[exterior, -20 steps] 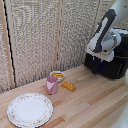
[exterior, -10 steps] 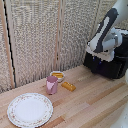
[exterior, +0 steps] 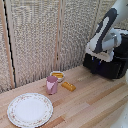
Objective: Extend the gripper towards the air fryer handle. Grasp the air fryer handle and pull it to open the air fryer. Release the air fryer handle and move the gripper to the bread. Grasp the bread with the gripper and move it to the air fryer basket. Release the bread inside the air fryer and retract the gripper.
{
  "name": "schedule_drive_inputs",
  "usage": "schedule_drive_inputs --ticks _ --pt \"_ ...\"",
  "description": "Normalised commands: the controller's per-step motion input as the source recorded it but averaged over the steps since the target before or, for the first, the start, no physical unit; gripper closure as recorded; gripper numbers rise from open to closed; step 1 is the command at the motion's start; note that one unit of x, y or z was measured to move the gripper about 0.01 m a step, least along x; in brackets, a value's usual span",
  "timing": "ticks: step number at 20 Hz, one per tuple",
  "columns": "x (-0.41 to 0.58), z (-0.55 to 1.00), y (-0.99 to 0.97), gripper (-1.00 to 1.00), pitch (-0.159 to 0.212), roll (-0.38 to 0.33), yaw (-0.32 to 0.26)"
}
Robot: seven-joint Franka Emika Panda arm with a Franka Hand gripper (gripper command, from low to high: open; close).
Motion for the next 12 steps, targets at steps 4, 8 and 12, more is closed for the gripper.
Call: schedule_drive_inputs --ticks 4,8,12 --pt "0.249 0.08 0.88 1.0 -0.006 -0.05 -0.021" --pt "0.081 0.34 0.83 1.0 -0.01 -0.1 0.0" --pt "0.024 0.44 0.86 1.0 -0.001 -0.102 -0.001"
